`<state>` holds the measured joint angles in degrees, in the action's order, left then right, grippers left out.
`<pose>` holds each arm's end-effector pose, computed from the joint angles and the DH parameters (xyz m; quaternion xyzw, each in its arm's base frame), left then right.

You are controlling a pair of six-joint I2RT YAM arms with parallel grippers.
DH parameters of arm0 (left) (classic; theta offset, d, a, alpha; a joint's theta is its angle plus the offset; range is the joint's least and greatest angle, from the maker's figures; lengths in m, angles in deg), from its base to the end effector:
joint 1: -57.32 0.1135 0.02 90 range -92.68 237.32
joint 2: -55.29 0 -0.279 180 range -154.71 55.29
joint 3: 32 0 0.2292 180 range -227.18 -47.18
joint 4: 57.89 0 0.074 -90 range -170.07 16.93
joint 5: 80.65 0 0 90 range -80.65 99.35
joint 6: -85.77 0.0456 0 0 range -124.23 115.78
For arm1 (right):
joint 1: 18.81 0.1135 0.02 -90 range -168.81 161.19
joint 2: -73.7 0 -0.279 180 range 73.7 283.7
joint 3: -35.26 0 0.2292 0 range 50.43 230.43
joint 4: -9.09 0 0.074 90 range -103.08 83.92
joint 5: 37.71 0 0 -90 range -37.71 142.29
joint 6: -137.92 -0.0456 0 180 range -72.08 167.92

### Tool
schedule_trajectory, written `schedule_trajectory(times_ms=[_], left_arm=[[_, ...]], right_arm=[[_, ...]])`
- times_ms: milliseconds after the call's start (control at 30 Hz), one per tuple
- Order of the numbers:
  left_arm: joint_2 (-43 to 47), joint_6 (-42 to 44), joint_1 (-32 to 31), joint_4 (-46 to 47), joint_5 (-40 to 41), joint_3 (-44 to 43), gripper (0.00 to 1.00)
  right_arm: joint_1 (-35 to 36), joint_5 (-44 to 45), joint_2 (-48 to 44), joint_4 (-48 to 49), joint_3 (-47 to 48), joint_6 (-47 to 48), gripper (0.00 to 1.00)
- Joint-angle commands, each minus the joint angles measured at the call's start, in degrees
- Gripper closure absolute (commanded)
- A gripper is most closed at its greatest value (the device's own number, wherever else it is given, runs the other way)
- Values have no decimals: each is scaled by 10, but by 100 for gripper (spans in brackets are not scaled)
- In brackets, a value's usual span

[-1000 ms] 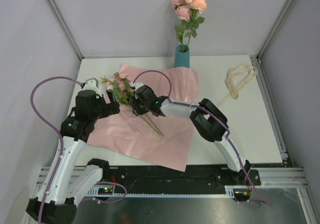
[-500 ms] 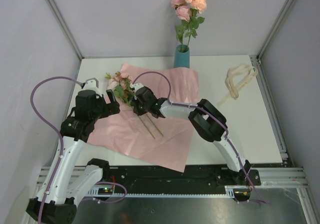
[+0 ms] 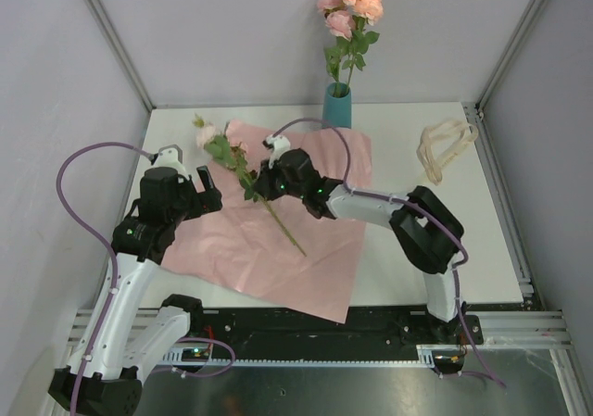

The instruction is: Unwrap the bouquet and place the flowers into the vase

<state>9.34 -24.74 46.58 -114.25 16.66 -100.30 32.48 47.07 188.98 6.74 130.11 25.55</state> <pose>0.1355 -0.0198 0.3345 -0.1049 0.8754 -0.0720 0.4663 0.2870 0.3647 0.2395 -0.2322 0.7993 0.3618 0.4199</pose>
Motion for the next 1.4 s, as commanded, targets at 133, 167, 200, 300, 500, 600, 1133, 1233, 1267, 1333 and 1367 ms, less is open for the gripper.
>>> schedule_trajectory(times_ms=[133,167,200,300,500,600,1133,1233,1267,1333,1367], left_arm=[[9,2,3,14,6,5,0],[9,2,2,14,7,4,0],[9,2,2,14,7,5,0],[8,2,3,14,6,4,0],[11,2,3,14,5,3,0],[12,2,3,14,5,3,0],[8,4,3,14,-2,2,0],[6,4,3,14,-1,3,0],[5,4,2,14,0,2,0],[5,4,3,14,2,3,0],[5,4,3,14,2,3,0]], right_arm=[[-74,-42,-121,182,-38,21,100],[-86,-46,-130,207,-43,28,100],[-96,-52,-140,229,-47,40,100],[-129,-65,-161,302,-54,72,100],[-192,-84,-151,499,-50,138,100],[-229,-96,-110,586,-21,135,100],[-328,-133,103,658,283,165,100],[-334,-134,125,651,304,173,100],[-336,-137,131,644,307,180,100],[-343,-137,149,638,315,185,100],[-348,-140,158,639,324,179,100]])
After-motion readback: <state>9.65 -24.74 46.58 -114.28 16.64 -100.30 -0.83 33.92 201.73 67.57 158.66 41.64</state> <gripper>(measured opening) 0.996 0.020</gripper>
